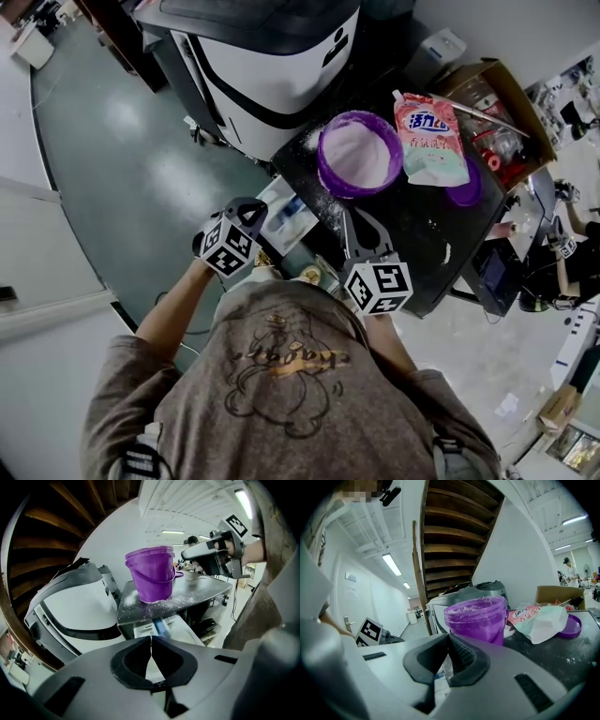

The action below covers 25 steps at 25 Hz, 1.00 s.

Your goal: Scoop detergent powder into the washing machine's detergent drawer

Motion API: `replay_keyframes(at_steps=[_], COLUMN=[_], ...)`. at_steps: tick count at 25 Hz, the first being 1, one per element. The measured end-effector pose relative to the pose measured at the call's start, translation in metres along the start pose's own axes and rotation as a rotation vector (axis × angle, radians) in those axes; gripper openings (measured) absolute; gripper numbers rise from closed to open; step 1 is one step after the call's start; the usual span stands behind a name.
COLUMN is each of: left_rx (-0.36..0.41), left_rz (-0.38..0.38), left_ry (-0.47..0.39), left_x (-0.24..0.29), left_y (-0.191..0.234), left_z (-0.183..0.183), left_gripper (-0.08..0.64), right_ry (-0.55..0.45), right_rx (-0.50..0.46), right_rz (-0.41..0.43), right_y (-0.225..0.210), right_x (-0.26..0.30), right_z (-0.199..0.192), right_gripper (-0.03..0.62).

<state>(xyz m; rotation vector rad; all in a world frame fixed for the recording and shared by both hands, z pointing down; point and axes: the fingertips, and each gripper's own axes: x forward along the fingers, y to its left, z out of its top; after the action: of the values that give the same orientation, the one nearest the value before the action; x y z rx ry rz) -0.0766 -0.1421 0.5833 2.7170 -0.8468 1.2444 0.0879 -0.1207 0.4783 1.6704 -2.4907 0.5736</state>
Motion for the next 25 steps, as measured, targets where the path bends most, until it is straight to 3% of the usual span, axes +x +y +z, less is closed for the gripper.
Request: replay_keyframes(at_steps=[8, 25], left_rx=[0.139, 0.593], left_rz=[0.037, 0.104], left_ry=[-0.029, -0.041], left_x=[-0.004, -0.005], left_y=[-0.005, -0.021], left_z=[0.004, 0.009], left_gripper=[0.023, 0.023], right_ry=[0.005, 0.009], right_rx=[0.001, -0.002], right_rz=[0.016, 0.017], right_y=[0.003, 0.001], right_x=[0.000, -0.004], right_z=[0.000, -0.003], right_gripper=[0.002, 0.002])
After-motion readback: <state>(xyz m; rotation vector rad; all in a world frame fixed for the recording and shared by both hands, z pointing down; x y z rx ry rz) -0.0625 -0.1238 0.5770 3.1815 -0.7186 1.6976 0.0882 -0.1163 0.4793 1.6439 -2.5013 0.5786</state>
